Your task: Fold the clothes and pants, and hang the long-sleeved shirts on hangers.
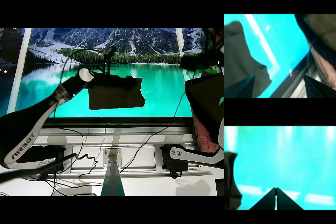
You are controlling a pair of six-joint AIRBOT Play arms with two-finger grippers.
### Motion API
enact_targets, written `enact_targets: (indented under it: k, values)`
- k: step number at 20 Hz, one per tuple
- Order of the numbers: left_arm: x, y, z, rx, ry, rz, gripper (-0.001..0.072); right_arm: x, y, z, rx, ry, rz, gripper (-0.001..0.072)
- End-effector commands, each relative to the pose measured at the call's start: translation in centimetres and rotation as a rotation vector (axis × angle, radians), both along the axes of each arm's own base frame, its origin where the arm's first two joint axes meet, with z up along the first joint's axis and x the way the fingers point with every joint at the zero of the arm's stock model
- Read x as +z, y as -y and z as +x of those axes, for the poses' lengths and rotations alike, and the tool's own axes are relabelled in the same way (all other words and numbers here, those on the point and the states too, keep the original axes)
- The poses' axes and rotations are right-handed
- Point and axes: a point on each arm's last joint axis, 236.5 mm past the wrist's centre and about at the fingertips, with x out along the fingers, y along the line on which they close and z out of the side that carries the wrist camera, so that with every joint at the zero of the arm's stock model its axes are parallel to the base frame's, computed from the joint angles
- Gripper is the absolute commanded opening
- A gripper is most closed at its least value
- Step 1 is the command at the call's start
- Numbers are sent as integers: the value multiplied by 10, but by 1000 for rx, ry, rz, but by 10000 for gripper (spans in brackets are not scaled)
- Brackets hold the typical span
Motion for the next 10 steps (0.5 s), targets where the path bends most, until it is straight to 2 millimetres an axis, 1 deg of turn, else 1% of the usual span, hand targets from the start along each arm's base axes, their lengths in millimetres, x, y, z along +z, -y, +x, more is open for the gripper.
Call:
enact_targets:
  k: [1,2,3,5,6,7,8,9,10]
  values:
    - [25,-27,18,47,26,-29,703,-47,-58,-42,75,-67,327,111]
    - [29,-32,19,44,22,-31,698,-60,-75,-43,32,-67,399,393]
    - [30,-37,17,35,14,-32,697,-74,-87,-40,-13,-68,434,545]
    - [28,-39,14,18,-2,-29,698,-101,-114,-41,-37,-110,462,559]
    - [28,-39,14,16,-3,-29,697,-110,-129,-43,-23,-145,480,560]
    - [27,-39,14,15,-5,-29,697,-117,-148,-44,-9,-173,506,584]
    - [27,-38,13,15,-6,-29,698,-123,-162,-42,-5,-185,524,668]
    - [27,-38,13,14,-6,-28,697,-129,-175,-39,2,-190,525,696]
    - [27,-38,13,13,-6,-28,698,-134,-188,-37,18,-193,522,695]
